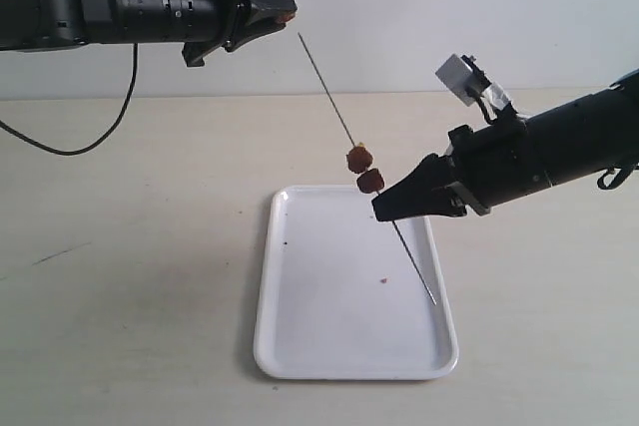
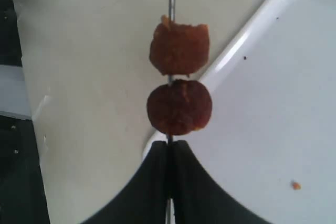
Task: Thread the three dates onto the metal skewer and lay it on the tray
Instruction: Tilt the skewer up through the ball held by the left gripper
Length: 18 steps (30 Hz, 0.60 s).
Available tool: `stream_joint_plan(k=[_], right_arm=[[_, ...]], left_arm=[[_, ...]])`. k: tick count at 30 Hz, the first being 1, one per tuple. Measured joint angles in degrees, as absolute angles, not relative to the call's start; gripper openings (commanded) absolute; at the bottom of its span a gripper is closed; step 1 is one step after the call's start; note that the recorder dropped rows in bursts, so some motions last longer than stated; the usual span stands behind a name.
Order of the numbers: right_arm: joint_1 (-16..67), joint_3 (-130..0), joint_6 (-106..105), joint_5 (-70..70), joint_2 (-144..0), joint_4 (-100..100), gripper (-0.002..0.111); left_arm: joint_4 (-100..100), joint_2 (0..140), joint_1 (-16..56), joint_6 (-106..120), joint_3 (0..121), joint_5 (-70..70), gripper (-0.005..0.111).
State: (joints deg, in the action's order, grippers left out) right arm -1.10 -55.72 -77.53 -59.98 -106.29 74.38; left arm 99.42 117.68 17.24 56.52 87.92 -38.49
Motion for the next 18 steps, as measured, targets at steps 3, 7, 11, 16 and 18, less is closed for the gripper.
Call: stream_joint_plan(k=[3,7,11,16,18], right_arm=[[-1.1,-55.72,-78.6,-60.78,-106.29,74.78,0.0],[-1.1,-55.72,-78.94,-61.15,-106.29,75.22,0.0],[-1.1,-55.72,-79.07,-61.04,-106.29,75.95,0.0],[-1.1,-55.72,-80.09,-60.92,-106.29,76.63,0.0],[-1.1,-55.72,-80.21,-60.92,-106.29,76.63,0.0]], left_arm=[[99.42,117.68,17.24,56.52,87.92,-39.83,0.028],[99.42,117.68,17.24,56.52,87.92,-41.06,0.028],[99.42,117.68,17.24,56.52,87.92,-41.54,0.028],[97.44,117.68,17.24,56.52,87.92,-42.89,0.028],[97.06,117.68,17.24,56.52,87.92,-43.89,0.028]])
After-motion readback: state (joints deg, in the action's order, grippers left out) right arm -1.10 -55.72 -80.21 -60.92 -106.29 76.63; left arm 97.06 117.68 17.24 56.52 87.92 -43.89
